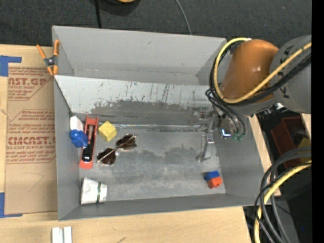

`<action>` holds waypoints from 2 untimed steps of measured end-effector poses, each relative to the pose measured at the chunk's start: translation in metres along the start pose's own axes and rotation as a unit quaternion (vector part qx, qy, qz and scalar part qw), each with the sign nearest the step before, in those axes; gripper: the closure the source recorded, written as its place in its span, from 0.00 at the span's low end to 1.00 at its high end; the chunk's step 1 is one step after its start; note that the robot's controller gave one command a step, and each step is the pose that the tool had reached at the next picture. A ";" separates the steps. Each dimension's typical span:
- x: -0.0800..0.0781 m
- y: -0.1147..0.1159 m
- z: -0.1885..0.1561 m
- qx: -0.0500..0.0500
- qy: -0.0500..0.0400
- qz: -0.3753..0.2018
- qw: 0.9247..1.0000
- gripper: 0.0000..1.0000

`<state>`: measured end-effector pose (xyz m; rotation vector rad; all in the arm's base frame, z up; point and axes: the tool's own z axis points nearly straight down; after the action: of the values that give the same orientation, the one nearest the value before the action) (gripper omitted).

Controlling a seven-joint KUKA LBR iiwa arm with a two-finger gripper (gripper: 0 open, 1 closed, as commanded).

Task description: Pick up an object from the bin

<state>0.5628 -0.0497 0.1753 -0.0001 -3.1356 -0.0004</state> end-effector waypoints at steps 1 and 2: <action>-0.002 0.000 -0.005 0.000 -0.004 0.000 1.000 0.00; -0.006 -0.013 0.008 -0.001 -0.006 0.026 1.000 0.00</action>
Offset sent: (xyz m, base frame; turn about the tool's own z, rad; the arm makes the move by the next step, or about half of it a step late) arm 0.0108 -0.0512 -0.0445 0.1740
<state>0.5691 -0.0630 0.1670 -0.0810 -3.1459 -0.0030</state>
